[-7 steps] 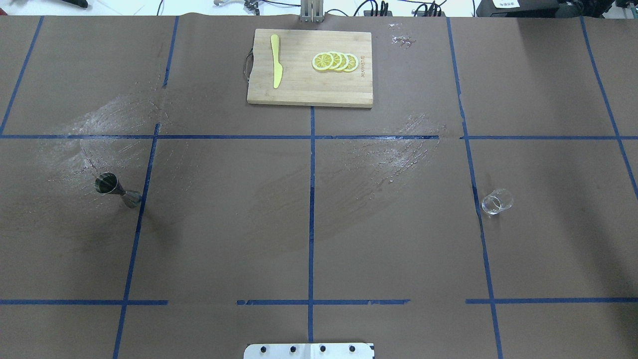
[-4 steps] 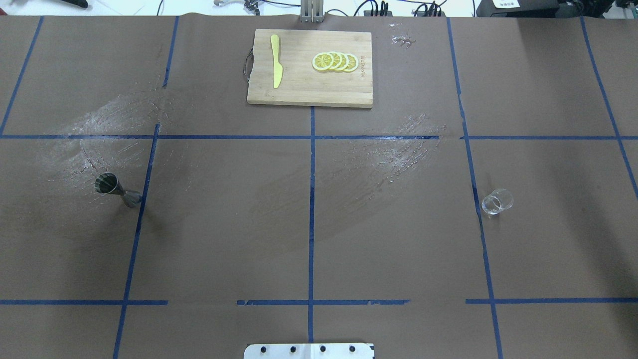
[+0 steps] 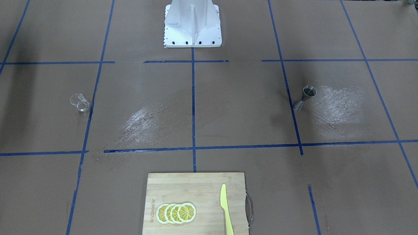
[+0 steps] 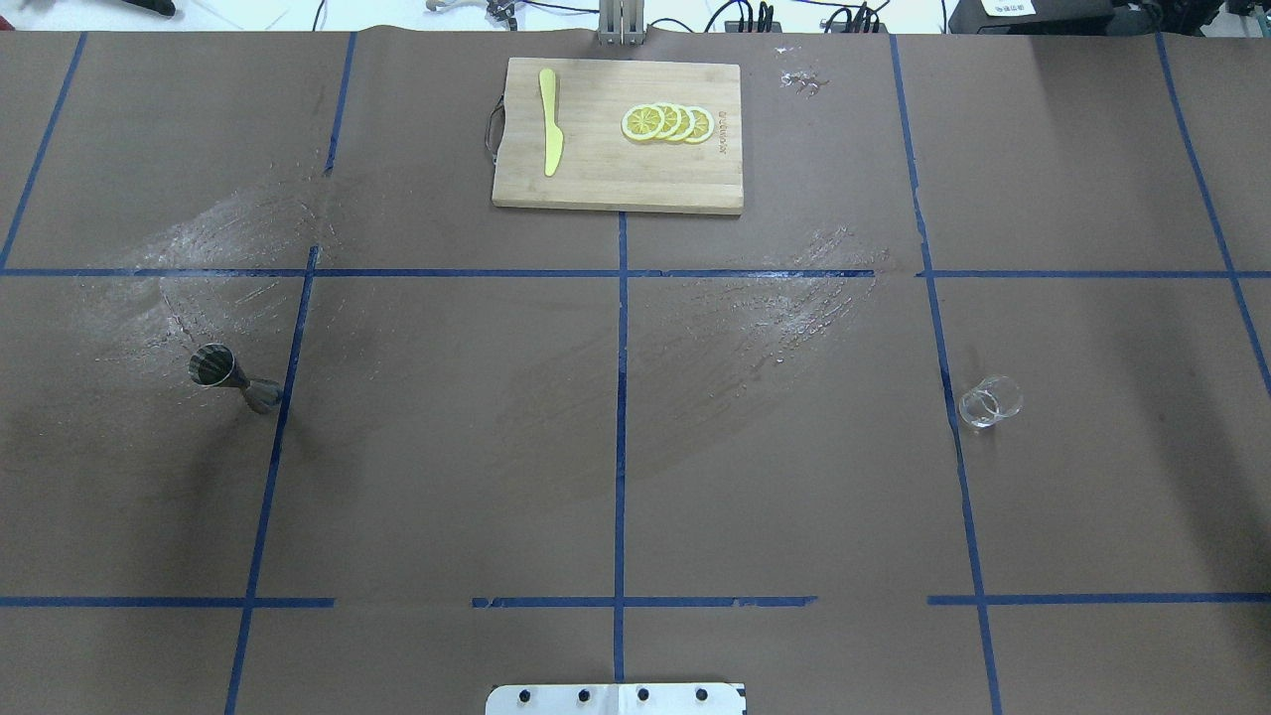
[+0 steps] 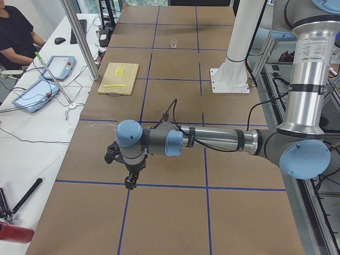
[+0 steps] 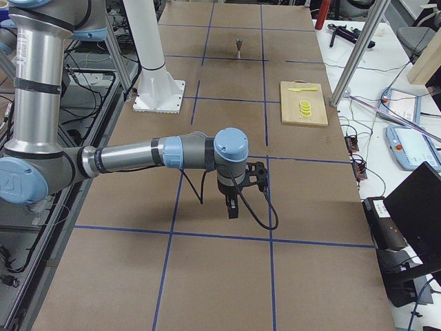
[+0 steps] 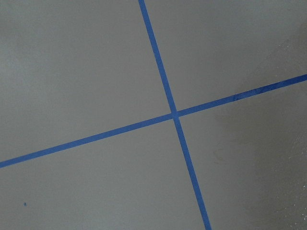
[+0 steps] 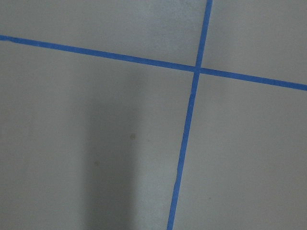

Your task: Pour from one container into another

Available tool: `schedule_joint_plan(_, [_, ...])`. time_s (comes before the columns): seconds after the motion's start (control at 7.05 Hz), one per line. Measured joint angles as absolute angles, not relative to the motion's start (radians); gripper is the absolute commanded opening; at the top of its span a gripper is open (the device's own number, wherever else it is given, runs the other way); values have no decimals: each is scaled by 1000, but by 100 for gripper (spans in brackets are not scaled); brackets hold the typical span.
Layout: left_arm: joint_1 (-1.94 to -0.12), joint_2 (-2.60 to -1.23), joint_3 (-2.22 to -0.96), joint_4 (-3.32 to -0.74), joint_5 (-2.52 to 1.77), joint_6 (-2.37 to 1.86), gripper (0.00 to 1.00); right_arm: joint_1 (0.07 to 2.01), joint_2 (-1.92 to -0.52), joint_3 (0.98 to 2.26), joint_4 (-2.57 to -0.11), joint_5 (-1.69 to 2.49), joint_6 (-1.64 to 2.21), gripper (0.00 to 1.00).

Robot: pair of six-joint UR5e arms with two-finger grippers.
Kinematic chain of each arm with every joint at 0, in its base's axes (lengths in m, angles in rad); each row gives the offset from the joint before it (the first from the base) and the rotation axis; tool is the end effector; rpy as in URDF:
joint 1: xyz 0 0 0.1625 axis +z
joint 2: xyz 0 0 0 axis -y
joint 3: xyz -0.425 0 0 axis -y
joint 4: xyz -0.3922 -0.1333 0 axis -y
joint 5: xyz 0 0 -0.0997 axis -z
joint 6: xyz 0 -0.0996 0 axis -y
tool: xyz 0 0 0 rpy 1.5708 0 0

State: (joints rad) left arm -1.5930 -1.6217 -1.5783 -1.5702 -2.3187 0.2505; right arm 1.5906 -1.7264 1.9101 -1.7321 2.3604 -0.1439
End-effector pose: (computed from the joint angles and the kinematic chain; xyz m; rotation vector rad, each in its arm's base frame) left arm -0.0770 -0.5153 0.6312 0.1566 0.7351 0.2391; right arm 0.0709 -0.4197 0.5786 0.0858 -0.7857 -0.1264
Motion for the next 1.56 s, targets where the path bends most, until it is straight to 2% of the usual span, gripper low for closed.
schedule_joint_plan(0.71, [-1590, -1621, -1541, -1695, -2322, 26, 100, 1615, -1721, 1884, -1717, 2385, -59, 100])
schedule_joint_plan(0.85, [-1591, -1621, -1540, -1697, -2322, -16, 100, 1616, -1720, 1859, -1660, 2385, -7, 100])
schedule_joint_plan(1.28, [-1591, -1620, -1544, -1700, -2322, -45, 100, 1615, -1712, 1678, -1343, 2383, 149, 100])
schedule_joint_plan(1.56, [-1591, -1621, -1549, -1700, -2322, -46, 100, 1615, -1700, 1650, -1307, 2385, 211, 100])
